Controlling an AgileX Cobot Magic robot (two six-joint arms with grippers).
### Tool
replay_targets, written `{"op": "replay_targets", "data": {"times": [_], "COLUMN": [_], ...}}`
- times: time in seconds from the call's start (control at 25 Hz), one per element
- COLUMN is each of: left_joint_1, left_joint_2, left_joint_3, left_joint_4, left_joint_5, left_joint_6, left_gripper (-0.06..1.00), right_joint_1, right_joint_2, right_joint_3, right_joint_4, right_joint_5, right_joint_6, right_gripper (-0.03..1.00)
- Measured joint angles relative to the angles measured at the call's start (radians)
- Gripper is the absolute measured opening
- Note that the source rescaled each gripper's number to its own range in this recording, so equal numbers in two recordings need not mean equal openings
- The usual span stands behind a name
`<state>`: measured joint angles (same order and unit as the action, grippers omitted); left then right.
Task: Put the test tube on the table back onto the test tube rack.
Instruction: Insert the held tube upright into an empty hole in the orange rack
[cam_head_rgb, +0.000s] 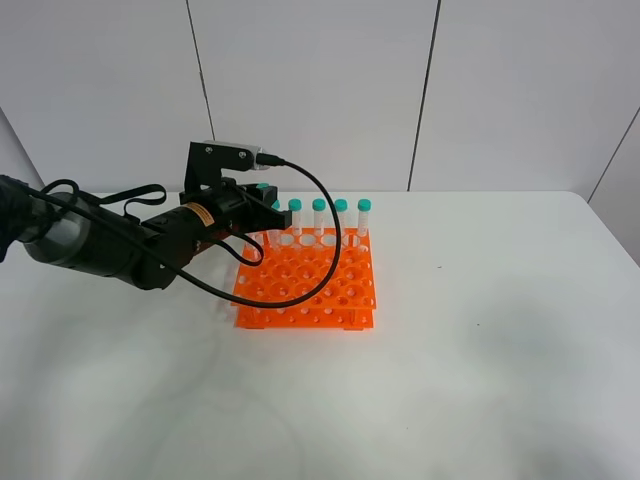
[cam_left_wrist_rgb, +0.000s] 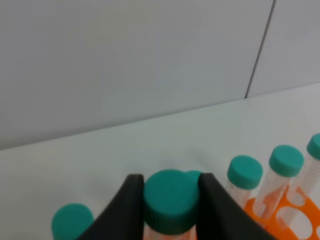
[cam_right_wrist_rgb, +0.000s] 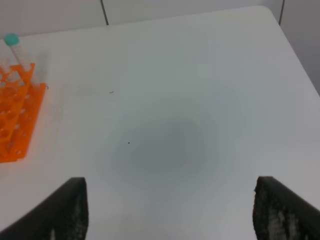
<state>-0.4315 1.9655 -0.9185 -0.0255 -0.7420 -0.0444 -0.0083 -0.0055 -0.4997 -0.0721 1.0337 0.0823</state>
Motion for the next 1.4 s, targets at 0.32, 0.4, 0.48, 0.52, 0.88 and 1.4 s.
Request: {"op": "replay_targets", "data": {"times": [0.32, 0.4, 0.48, 0.52, 0.88, 1.4], "left_joint_1": [0.0, 0.0, 0.0, 0.0, 0.0, 0.002], "left_joint_2": [0.0, 0.0, 0.0, 0.0, 0.0, 0.027], "left_joint_3": [-0.001, -0.001, -0.001, -0.001, -0.001, -0.001], "left_joint_4": [0.0, 0.0, 0.0, 0.0, 0.0, 0.009], "left_joint_5": [-0.001, -0.001, -0.001, -0.001, -0.001, -0.001], "left_joint_6": [0.0, 0.0, 0.0, 0.0, 0.0, 0.0], "left_gripper": [0.0, 0.0, 0.0, 0.0, 0.0, 0.0], "right_joint_1": [0.0, 0.0, 0.0, 0.0, 0.0, 0.0], "right_joint_2": [0.0, 0.0, 0.0, 0.0, 0.0, 0.0], "right_joint_3": [0.0, 0.0, 0.0, 0.0, 0.0, 0.0], "right_joint_4": [0.0, 0.0, 0.0, 0.0, 0.0, 0.0], "right_joint_5": [0.0, 0.0, 0.0, 0.0, -0.001, -0.001], "right_joint_6": [0.0, 0.0, 0.0, 0.0, 0.0, 0.0], "right_gripper": [1.0, 1.0, 1.0, 1.0, 1.0, 1.0]}}
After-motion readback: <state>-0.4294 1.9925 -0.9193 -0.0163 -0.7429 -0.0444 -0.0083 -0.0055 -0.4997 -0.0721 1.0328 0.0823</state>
